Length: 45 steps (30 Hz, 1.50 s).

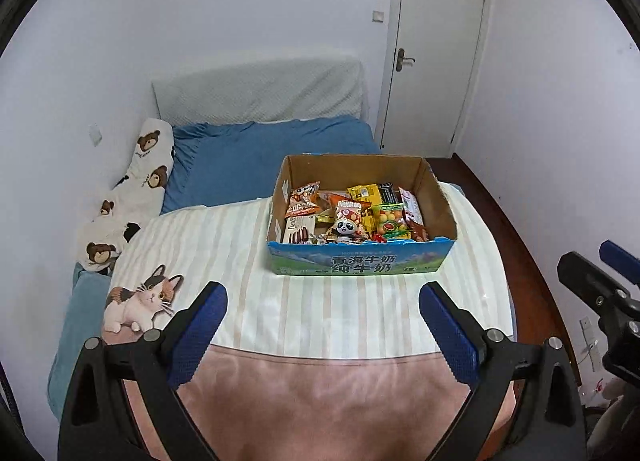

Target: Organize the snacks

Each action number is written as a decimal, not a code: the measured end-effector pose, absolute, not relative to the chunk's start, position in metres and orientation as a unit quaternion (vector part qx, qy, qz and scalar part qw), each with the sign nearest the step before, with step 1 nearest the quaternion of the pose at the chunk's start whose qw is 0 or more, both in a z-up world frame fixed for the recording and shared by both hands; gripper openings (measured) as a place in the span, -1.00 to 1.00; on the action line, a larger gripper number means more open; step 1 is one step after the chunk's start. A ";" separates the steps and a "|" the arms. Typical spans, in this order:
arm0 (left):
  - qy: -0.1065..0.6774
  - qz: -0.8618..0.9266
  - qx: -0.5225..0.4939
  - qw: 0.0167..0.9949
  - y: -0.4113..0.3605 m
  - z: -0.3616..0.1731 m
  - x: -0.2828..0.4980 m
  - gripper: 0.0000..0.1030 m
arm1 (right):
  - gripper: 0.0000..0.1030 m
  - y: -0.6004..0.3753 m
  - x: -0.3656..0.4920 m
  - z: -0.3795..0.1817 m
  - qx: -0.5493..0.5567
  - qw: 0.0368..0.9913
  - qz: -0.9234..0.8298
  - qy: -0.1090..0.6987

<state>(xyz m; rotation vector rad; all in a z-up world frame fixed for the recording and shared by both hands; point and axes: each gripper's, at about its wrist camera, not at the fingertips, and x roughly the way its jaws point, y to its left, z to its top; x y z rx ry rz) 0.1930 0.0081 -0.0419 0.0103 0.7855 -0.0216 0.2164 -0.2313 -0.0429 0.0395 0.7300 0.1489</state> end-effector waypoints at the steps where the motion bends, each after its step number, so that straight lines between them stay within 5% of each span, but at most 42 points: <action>1: 0.378 -0.011 0.007 0.926 0.008 -0.038 0.187 0.91 | 0.93 -0.230 0.209 -0.039 0.016 0.933 0.073 0.352; 18: 0.340 0.000 0.017 0.940 0.003 -0.017 0.155 0.91 | 1.00 -0.235 0.179 -0.027 0.014 0.936 0.084 0.341; 45: 0.407 0.018 0.020 0.913 -0.007 -0.073 0.272 1.00 | 1.00 -0.250 0.321 -0.085 0.019 0.926 0.040 0.375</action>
